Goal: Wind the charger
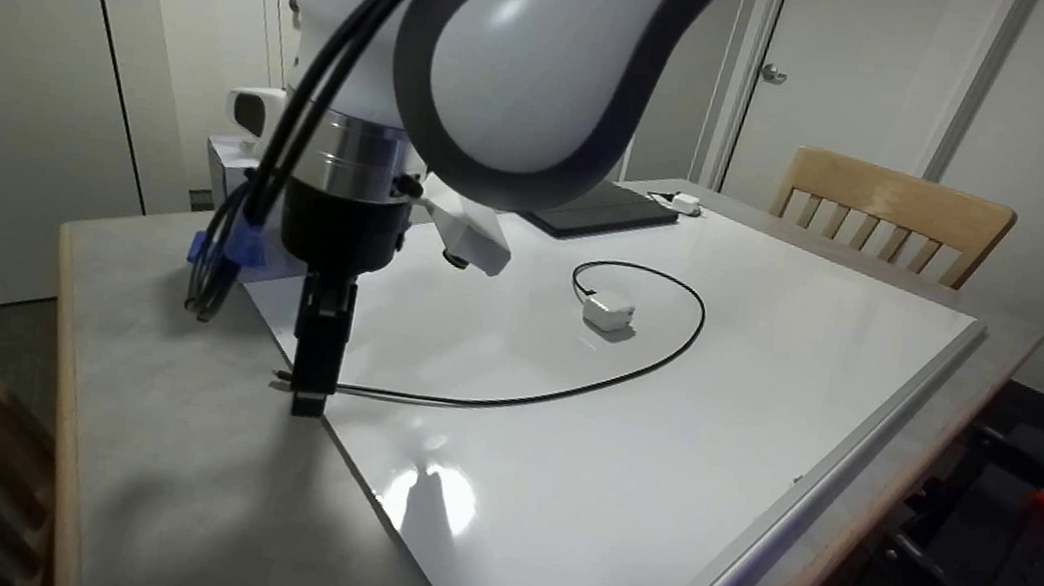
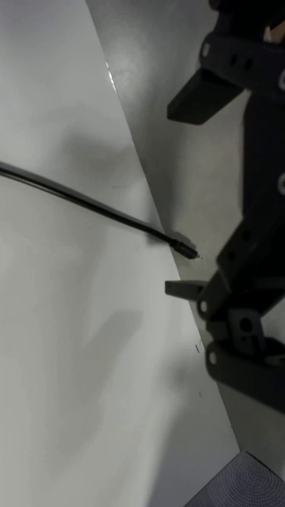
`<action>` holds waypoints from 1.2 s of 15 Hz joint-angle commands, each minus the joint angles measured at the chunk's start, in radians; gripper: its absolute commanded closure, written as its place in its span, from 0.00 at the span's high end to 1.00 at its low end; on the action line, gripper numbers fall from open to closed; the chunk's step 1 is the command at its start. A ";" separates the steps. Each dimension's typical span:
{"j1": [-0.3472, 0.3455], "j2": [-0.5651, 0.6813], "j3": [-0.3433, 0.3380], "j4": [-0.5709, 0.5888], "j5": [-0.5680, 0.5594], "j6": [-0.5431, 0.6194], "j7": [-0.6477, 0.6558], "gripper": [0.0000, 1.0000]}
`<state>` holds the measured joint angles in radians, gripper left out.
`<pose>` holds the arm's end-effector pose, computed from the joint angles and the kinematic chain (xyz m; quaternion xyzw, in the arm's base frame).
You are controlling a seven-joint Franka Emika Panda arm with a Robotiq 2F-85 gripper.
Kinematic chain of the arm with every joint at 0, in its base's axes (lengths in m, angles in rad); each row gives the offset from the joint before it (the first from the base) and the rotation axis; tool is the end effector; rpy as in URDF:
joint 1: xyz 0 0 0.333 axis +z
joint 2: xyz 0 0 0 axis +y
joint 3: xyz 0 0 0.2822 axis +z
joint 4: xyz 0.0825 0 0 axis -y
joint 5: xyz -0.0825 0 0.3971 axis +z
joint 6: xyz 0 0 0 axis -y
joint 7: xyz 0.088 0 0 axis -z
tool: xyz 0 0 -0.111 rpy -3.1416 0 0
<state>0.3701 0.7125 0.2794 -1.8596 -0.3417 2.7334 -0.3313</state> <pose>0.5041 0.3939 0.1242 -0.8213 -0.5612 -0.1003 0.0207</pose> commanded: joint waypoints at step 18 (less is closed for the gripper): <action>-0.015 0.111 0.034 0.132 0.034 -0.099 -0.042 0.82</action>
<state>0.3675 0.8025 0.2969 -1.7562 -0.3364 2.6616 -0.3372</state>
